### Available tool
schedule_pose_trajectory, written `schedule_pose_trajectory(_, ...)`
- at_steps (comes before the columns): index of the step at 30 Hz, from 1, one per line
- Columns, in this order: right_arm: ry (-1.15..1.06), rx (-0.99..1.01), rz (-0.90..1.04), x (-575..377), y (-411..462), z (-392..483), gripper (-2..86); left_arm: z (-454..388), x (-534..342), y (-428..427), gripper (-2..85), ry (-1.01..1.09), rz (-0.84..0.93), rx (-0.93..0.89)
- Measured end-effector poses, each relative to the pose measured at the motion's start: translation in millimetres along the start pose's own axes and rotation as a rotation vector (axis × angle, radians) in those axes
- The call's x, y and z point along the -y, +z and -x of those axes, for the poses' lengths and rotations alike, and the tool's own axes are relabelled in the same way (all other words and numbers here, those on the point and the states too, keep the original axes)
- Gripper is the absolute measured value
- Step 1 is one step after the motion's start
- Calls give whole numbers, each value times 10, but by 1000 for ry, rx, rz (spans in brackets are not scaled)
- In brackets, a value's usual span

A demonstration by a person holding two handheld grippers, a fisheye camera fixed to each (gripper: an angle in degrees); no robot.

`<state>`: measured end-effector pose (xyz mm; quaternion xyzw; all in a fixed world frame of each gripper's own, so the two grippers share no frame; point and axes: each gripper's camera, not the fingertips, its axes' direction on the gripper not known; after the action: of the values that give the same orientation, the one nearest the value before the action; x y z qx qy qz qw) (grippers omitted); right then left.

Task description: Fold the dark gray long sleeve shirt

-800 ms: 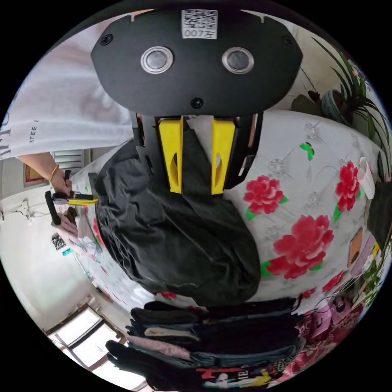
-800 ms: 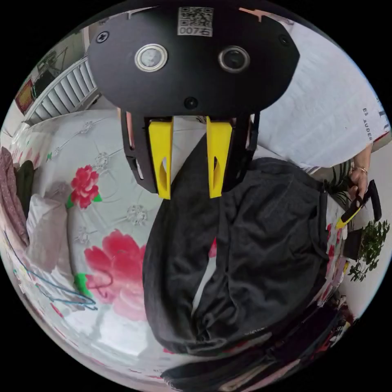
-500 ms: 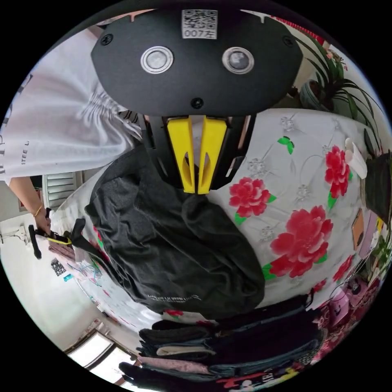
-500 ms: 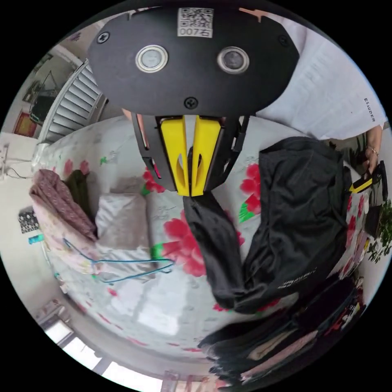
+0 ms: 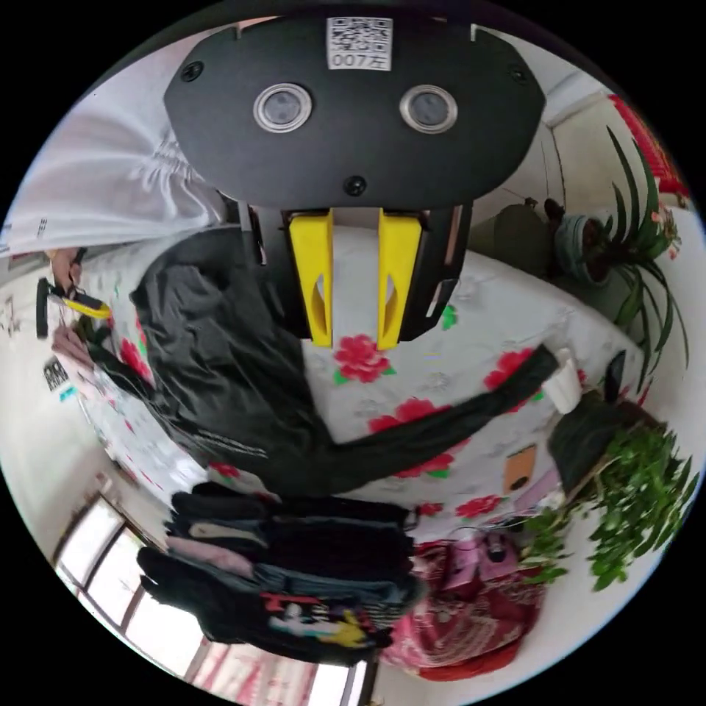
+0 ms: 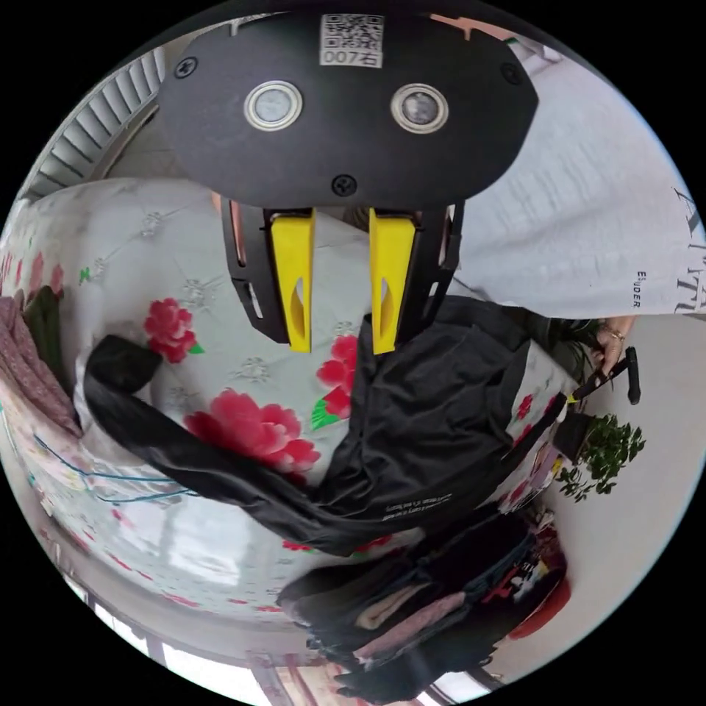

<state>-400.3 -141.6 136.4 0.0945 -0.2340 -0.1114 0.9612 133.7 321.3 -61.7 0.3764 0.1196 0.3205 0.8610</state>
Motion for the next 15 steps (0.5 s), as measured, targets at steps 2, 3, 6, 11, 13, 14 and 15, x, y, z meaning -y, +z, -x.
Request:
schedule_pose_trajectory(2,-81,11,40,11,141,139,87,-757,-141,220,97,152,47,-98)
schedule_pose_trajectory(3,-148,-25,68,5,219,233,86,-922,-164,273,97,187,58,-111)
schedule_pose_trajectory(6,-270,-115,164,-39,458,333,71,-1499,-201,545,89,340,104,-115)
schedule_pose_trajectory(11,-309,-158,206,-108,581,238,21,-1633,-174,842,0,352,200,-47)
schedule_pose_trajectory(13,-312,-138,182,-150,485,168,8,-1443,-167,754,-6,256,214,-74)
schedule_pose_trajectory(14,-315,-135,162,-175,445,154,6,-1284,-217,616,-8,197,173,-92)
schedule_pose_trajectory(15,-317,-129,135,-228,368,119,3,-1197,-254,538,-8,166,153,-97)
